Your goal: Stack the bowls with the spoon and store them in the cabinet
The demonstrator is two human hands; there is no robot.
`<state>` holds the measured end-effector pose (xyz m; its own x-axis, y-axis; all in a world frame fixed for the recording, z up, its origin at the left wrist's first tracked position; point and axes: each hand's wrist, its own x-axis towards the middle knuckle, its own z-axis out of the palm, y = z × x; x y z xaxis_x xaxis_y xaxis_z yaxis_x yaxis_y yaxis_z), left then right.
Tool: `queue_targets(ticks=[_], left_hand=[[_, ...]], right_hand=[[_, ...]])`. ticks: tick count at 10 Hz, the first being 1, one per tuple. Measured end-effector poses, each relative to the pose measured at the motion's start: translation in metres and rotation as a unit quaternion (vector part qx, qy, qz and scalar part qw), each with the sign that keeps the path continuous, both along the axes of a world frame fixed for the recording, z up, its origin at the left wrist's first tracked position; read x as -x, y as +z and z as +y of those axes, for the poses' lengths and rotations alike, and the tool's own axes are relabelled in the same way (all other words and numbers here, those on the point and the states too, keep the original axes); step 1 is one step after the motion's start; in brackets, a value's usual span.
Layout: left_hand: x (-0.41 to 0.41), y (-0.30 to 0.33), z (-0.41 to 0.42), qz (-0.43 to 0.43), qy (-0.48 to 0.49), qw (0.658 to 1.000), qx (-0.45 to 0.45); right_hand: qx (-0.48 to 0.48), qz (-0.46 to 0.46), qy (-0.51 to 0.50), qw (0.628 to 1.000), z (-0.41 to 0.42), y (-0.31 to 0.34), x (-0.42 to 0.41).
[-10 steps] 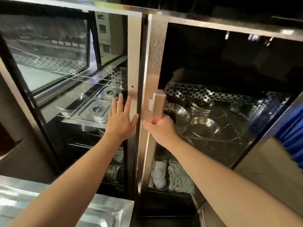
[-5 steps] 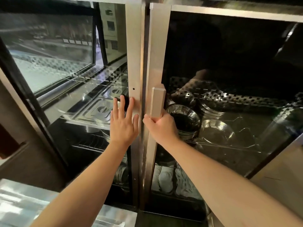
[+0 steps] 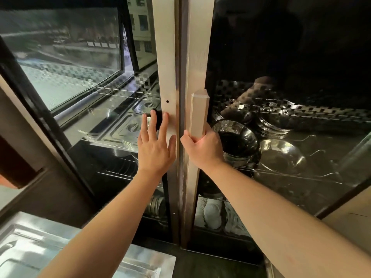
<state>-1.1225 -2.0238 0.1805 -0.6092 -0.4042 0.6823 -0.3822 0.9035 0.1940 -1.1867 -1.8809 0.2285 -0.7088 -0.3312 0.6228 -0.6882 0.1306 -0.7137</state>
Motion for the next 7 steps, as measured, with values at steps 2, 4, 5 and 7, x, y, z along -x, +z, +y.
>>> queue_targets(ticks=[2,4,5,7], left_hand=[[-0.017,0.015,0.0,-0.057,-0.02,0.998,0.015],[-0.027,0.033,0.005,-0.089,-0.031,0.995,-0.018],[-0.033,0.042,0.006,-0.107,-0.036,0.993,-0.041],[-0.057,0.094,0.03,-0.076,-0.068,0.989,-0.107]], right_hand=[[-0.031,-0.025,0.005,0.999,0.004,0.003,-0.002],[-0.104,-0.051,-0.004,0.993,0.015,0.014,-0.015],[-0.153,-0.072,0.002,0.986,0.023,0.022,-0.018],[-0.243,-0.148,0.074,0.956,0.052,0.054,-0.025]])
